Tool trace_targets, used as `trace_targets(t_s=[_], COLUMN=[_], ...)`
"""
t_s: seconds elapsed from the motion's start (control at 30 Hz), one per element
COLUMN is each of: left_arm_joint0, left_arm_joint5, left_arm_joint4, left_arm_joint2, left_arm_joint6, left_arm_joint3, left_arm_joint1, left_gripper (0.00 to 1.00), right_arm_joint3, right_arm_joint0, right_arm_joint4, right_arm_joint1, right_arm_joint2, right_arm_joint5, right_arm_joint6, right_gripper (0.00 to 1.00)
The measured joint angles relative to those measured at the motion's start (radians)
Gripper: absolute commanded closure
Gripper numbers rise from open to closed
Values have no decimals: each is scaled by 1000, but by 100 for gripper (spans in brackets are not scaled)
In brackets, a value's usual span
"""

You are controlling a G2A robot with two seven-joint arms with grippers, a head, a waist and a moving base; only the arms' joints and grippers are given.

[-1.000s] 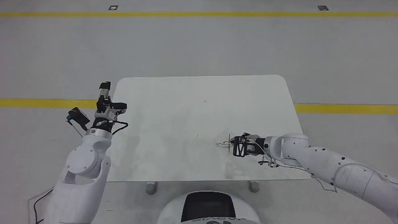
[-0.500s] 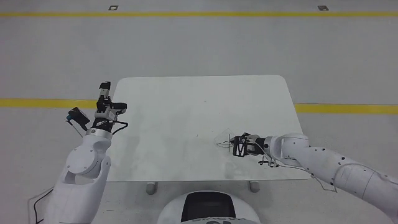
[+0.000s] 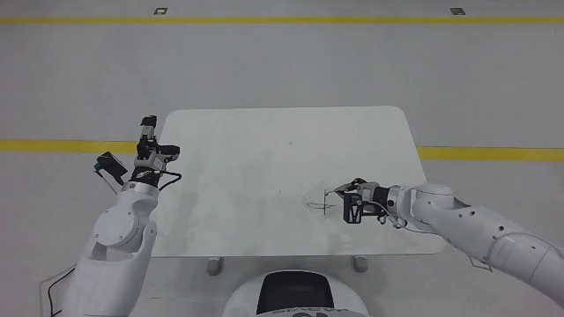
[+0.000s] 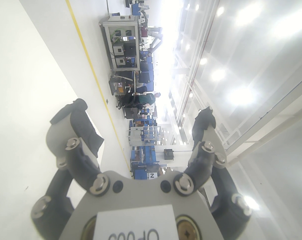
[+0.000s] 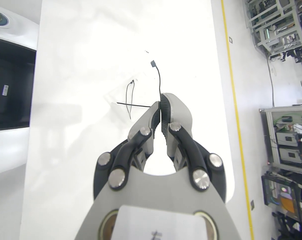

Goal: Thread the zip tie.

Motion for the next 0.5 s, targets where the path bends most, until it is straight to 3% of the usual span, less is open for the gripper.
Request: trace_targets(t_s=[0.17, 0.33, 0.5], left_arm_joint0=[0, 0, 0], left_arm_joint5=[0, 0, 0], left_arm_joint4=[0, 0, 0], left_arm_joint2=[0, 0, 0], left_arm_joint6=[0, 0, 0], left_arm_joint3=[0, 0, 0], left_arm_joint1=[0, 0, 0], left_gripper=[0, 0, 0], right_arm_joint3=[5, 3, 7], right_arm_joint0=[48, 185, 222], right_arm_joint4=[-31, -29, -30], right_arm_joint1=[15, 31, 34], right_arm_joint2=[-7, -122, -121], right_arm_joint5=[-20, -20, -20], right_arm_joint6=[-56, -111, -150], right_gripper=[100, 100, 100])
